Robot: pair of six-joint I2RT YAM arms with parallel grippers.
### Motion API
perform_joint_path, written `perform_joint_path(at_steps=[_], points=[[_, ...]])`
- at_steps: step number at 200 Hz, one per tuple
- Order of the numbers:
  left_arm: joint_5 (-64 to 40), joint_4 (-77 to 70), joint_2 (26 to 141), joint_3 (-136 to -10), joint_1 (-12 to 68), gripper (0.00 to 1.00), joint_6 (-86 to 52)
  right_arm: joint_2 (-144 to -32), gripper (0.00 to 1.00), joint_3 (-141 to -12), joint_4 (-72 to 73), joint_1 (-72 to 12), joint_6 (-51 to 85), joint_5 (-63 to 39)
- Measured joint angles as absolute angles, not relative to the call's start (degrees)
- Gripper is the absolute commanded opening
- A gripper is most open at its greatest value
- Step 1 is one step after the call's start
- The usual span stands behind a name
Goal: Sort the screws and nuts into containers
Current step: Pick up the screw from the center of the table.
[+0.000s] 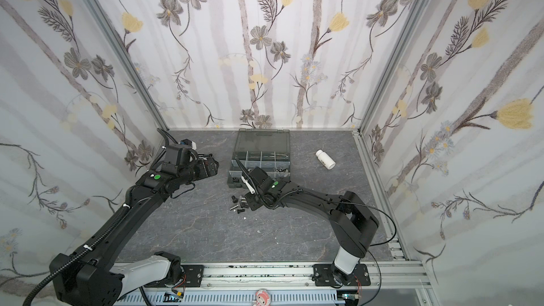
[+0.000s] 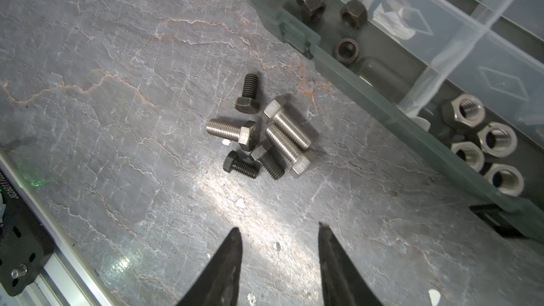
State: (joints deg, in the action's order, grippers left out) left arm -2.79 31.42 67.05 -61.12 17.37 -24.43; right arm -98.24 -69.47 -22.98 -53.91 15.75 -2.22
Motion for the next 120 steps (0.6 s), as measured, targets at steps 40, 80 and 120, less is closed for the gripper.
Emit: perform_joint_path(at_steps=[40, 80, 120], points=[[-4.4, 31.3, 65.7, -59.2, 15.4, 1.0, -24.0, -103.9, 0.27, -74.4, -23.7, -54.7, 14.7, -2.1], [-6.0, 29.6, 64.9, -57.3, 14.8, 1.0, -24.0, -109.4, 0.37, -79.6, -24.6, -54.8, 13.8, -1.5], [-6.0, 26.8, 63.4, -53.8, 14.8, 1.0, -24.0, -113.8, 0.33, -83.2, -25.5, -54.8, 12.9, -0.4]])
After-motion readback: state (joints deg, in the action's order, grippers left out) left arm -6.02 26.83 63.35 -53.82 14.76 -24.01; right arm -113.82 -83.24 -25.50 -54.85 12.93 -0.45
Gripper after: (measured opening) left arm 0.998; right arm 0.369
